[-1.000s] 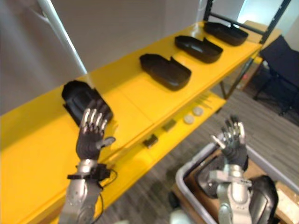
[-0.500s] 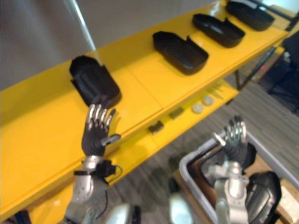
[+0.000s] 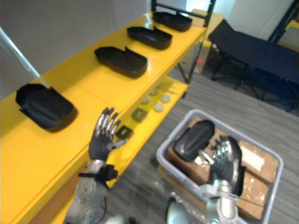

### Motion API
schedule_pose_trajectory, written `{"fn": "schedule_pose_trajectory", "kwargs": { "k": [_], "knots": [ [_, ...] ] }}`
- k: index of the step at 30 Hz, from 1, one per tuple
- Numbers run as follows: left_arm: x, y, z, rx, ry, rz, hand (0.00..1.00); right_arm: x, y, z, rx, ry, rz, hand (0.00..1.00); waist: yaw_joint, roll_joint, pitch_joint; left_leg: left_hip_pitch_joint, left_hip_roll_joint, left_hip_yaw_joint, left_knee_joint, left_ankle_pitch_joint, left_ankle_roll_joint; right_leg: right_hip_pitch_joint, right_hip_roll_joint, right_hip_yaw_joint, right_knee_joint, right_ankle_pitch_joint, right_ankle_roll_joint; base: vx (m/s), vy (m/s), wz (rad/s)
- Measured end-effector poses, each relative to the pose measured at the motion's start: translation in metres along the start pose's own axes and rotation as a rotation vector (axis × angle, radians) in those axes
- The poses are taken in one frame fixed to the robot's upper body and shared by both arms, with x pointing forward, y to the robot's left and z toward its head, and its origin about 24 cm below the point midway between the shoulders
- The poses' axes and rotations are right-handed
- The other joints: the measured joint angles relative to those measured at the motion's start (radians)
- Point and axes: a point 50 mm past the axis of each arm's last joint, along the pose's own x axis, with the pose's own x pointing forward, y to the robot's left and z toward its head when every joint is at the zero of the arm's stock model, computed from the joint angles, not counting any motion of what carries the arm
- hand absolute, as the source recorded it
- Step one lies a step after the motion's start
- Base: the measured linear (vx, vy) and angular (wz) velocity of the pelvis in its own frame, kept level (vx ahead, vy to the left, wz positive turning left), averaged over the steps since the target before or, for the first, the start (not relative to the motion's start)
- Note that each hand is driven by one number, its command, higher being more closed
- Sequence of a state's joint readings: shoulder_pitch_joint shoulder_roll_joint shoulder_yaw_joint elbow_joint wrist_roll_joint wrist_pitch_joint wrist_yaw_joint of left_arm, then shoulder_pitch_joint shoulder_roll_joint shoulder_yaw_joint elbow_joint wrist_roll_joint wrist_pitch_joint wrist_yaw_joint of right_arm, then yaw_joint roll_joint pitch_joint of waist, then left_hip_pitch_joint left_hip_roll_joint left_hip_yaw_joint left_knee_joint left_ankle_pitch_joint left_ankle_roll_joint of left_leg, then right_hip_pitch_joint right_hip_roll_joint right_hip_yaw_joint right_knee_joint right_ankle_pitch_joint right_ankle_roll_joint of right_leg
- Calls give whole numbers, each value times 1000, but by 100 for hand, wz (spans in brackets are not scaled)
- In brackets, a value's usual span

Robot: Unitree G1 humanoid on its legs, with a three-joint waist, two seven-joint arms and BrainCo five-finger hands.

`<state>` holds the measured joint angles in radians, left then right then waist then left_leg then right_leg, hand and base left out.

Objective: Walk over and take plastic housings, then place them on the shelf

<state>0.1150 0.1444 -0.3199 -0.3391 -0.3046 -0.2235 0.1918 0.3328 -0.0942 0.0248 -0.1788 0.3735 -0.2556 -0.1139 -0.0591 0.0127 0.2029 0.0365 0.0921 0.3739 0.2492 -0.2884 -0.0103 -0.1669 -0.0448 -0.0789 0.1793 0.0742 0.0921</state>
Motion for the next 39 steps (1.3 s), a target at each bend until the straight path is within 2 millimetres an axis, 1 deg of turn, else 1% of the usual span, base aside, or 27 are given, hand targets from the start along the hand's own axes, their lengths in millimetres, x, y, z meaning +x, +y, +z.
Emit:
{"fn": "schedule_pose_trajectory", "kwargs": {
  "k": [1, 2, 3, 4, 5, 6, 7, 9, 10, 11, 14, 17, 18, 19, 21, 22, 23, 24, 26, 28, 32, 34, 35, 37, 39],
  "knots": [
    [0, 0, -4, 6, 27, 0, 0, 1, 5, -1, 11, 0, 10, 0, 5, 3, -7, 8, 13, 35, -14, 16, 11, 8, -9, -23, 6, -24, -48, -95, -13, -81],
    [-1, 1, -6, 11, 44, 0, 0, 0, 4, -3, 10, 9, 5, 0, 1, -2, -7, 19, 14, 46, -15, 26, 0, 8, -24, -44, 48, -69, -82, 23, -16, -56],
    [-3, 3, -9, 16, 66, 10, 0, -1, 2, -7, 6, 34, 0, 0, -3, -8, -11, 35, 15, 62, -15, 28, -2, 13, -46, -64, 86, -109, -81, 67, -33, -34],
    [-7, 7, -13, 24, 92, 29, 0, -2, 0, -13, 3, 73, -8, 0, -5, -13, -26, 39, 21, 74, -9, 29, -3, 15, -59, -63, 94, -112, -56, 67, -51, -30],
    [-8, 10, -14, 28, 101, 43, 0, -3, 0, -16, 6, 91, -12, 0, -10, -22, -32, 38, 27, 74, 2, 31, -6, 22, -52, -61, 87, -106, -40, 52, -74, -19],
    [-8, 11, -14, 30, 103, 53, 0, -5, -2, -16, 4, 97, -14, 0, -10, -22, -32, 38, 30, 72, 4, 34, -12, 30, -43, -64, 75, -103, -36, 39, -187, -14],
    [-9, 16, -15, 25, 106, 91, 0, -6, -5, -18, -5, 120, -9, 0, -9, -14, -31, 32, 48, 68, 4, 43, -28, 48, -22, -75, 25, -93, -40, 26, -169, -11],
    [-9, 16, -17, 24, 115, 97, 0, -7, -9, -19, -15, 137, -16, 0, -9, -3, -31, 22, 65, 59, 12, 44, -30, 68, -1, -85, -30, -64, -47, -8, -121, -4],
    [-10, 16, -17, 26, 115, 99, 0, -6, -10, -20, -19, 138, -17, 0, -9, -2, -32, 9, 72, 51, 24, 44, -30, 70, 6, -85, -46, -56, -51, -46, -105, -9],
    [-10, 17, -17, 25, 115, 110, 0, -1, -11, -20, -33, 138, -11, 0, -4, -1, -28, -8, 82, 46, 45, 44, -31, 73, 22, -82, -80, -34, -58, -64, -90, -15],
    [-11, 18, -18, -6, 124, 123, 0, 6, -11, -17, -44, 117, -10, 0, -2, -1, -23, -5, 91, 45, 44, 43, -31, 106, 42, -75, -181, -5, -65, -88, -54, -21],
    [-12, 16, -16, -22, 100, 129, 0, 10, -17, -9, -31, 82, -46, 0, 4, 6, -11, -2, 87, 45, 34, 48, -39, 109, 34, -111, -211, -1, -68, -66, 14, -23],
    [-12, 16, -16, -29, 90, 137, 0, 11, -20, -7, -36, 75, -58, 0, 2, 5, -7, -3, 80, 42, 36, 48, -40, 103, 29, -100, -212, 18, -71, -52, 39, -22],
    [-13, 16, -15, -33, 87, 145, 0, 12, -21, -6, -41, 73, -57, 0, 3, 5, -7, -3, 76, 37, 36, 48, -40, 100, 29, -91, -216, 21, -70, -32, 36, -40],
    [-17, 16, -14, -45, 85, 172, 0, 15, -20, -4, -46, 63, -45, 0, 6, 8, -6, -2, 61, -7, 26, 49, -39, 98, 24, -88, -248, 22, -68, 1, 38, -54],
    [-17, 15, -14, -45, 85, 171, 0, 15, -20, -4, -46, 62, -45, 0, 6, 8, -6, -1, 57, -7, 18, 48, -39, 97, 22, -90, -255, 23, -69, 10, 51, -35],
    [-16, 15, -13, -46, 82, 169, 0, 13, -20, -5, -42, 68, -50, 0, 1, 6, -5, 0, 49, -7, 5, 48, -39, 96, 15, -95, -269, 34, -68, 2, 61, -11],
    [-16, 15, -13, -45, 81, 169, 0, 10, -20, -7, -34, 81, -63, 0, -5, -3, 0, 0, 36, -7, -1, 48, -39, 91, 4, -99, -269, 59, -63, -8, 73, -5],
    [-16, 15, -13, -45, 83, 171, 0, 6, -21, -12, -19, 105, -103, 0, -6, -8, 3, -3, 31, -6, -1, 47, -37, 83, -7, -105, -269, 77, -61, -17, 81, -6],
    [-16, 16, -13, -44, 82, 179, 0, 4, -23, -15, -15, 125, -140, 0, -6, -4, 19, -5, 24, -6, 4, 32, -35, 80, -9, -104, -269, 90, -56, -3, 93, -9],
    [-14, 16, -12, -43, 75, 184, 0, 4, -26, -14, -59, 118, -167, 0, -6, -4, 26, -25, 16, -7, 9, 23, -26, 61, -16, -102, -268, 98, -52, 9, 69, -1],
    [-11, 12, -11, -49, 66, 170, 0, 4, -31, -14, -67, 120, -186, 0, -6, -4, 31, -34, 13, -16, 22, 19, -19, 64, -22, -107, -259, 104, -45, 52, 69, 8],
    [-8, 9, -10, -54, 55, 150, 0, 3, -35, -13, -72, 120, -203, 0, -5, -5, 34, -43, 10, -49, 45, 12, -10, 71, -25, -109, -256, 108, -43, 44, 99, 9],
    [-3, 3, -7, -64, 37, 100, 0, 3, -41, -11, -64, 113, -228, 0, -3, -1, 53, -37, 17, -78, 90, -8, -12, 85, -26, -108, -229, 103, -47, 0, 127, -3],
    [0, -6, -5, -79, 24, 31, 0, -2, -47, -11, -47, 107, -259, 0, -2, 3, 80, -34, 29, -94, 153, -40, -2, 80, -28, -81, -170, 101, -48, -62, 168, -24]
  ]
}}
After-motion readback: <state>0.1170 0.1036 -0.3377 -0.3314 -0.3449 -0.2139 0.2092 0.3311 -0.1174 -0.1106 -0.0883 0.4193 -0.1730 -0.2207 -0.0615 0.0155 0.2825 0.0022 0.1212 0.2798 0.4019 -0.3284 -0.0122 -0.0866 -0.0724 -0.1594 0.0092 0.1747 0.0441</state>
